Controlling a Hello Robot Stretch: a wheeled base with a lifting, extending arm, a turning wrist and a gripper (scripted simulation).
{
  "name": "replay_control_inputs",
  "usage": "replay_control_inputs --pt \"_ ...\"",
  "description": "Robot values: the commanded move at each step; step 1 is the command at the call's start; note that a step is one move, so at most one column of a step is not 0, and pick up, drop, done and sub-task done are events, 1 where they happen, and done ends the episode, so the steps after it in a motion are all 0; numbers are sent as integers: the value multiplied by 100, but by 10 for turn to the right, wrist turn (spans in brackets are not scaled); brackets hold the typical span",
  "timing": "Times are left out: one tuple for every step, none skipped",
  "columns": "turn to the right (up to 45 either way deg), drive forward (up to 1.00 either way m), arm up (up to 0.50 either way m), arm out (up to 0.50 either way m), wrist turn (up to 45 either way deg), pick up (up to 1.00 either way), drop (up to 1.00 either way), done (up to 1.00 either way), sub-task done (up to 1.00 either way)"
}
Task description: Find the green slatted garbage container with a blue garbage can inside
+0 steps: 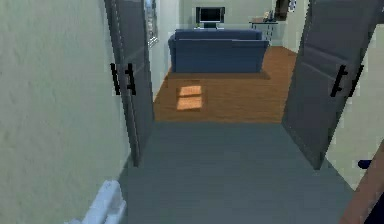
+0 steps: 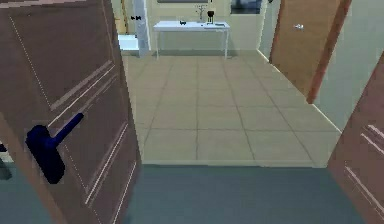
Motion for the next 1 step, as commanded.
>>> replay_control_inputs --pt "0 75 0 0 0 0 0 0 0"
